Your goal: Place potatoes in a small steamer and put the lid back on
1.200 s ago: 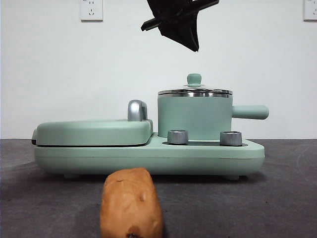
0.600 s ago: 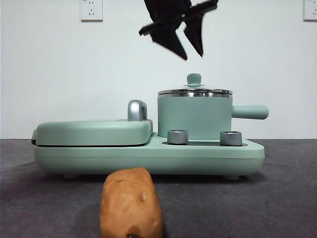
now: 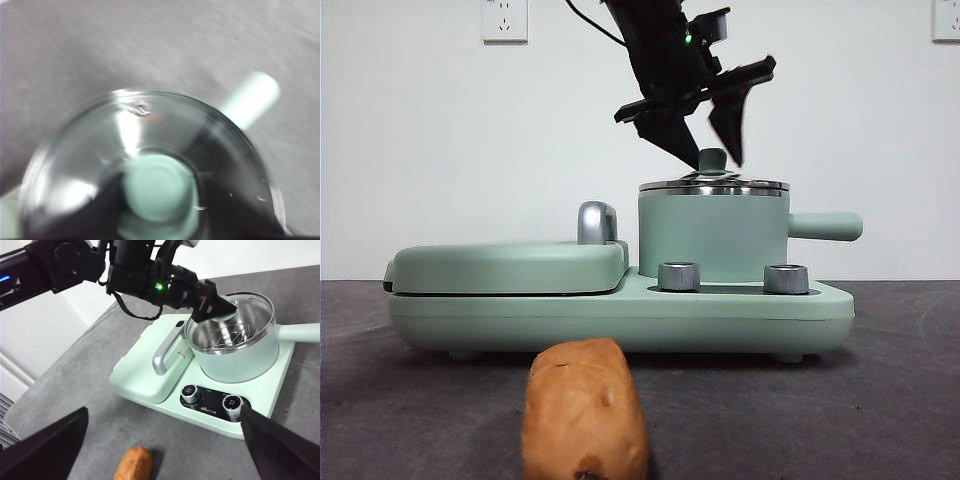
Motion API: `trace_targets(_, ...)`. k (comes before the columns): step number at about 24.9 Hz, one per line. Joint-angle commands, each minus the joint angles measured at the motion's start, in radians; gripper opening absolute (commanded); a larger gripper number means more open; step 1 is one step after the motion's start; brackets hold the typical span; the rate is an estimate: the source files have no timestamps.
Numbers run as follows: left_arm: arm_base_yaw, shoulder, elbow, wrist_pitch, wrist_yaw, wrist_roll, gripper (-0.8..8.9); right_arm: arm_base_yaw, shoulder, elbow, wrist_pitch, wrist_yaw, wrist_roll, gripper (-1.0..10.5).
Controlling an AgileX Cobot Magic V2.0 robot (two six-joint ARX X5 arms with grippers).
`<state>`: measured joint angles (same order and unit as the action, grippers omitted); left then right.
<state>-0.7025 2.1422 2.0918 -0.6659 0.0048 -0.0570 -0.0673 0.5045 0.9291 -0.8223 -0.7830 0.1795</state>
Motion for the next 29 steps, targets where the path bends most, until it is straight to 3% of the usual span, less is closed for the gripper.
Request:
trace_targets(1,-0.011,0.032,0.032,0.012,0.001,-0.015,0.09,0.0,0.004,0.018,0.002,-0.002,-0.004,4.8)
trace_targets(7,-0.011,-0.026,0.045,0.019,-0.037,0.02,0.08,0.0,0.004,0.018,-0.002,-0.002,-0.004,4.8)
trace_targets(16,0.021,-0.299,0.045,-0.124,-0.087,0.068,0.08,0.039,0.077,0.031,-0.024,0.035,0.022,4.8)
trace_targets(24,0.167,-0.456,0.045,-0.309,-0.083,0.07,0.08,0.377,0.289,0.132,-0.024,0.295,0.09,4.8)
trace_targets(29,0.256,-0.513,0.044,-0.379,-0.061,0.072,0.08,0.641,0.453,0.172,-0.023,0.515,0.164,4.8)
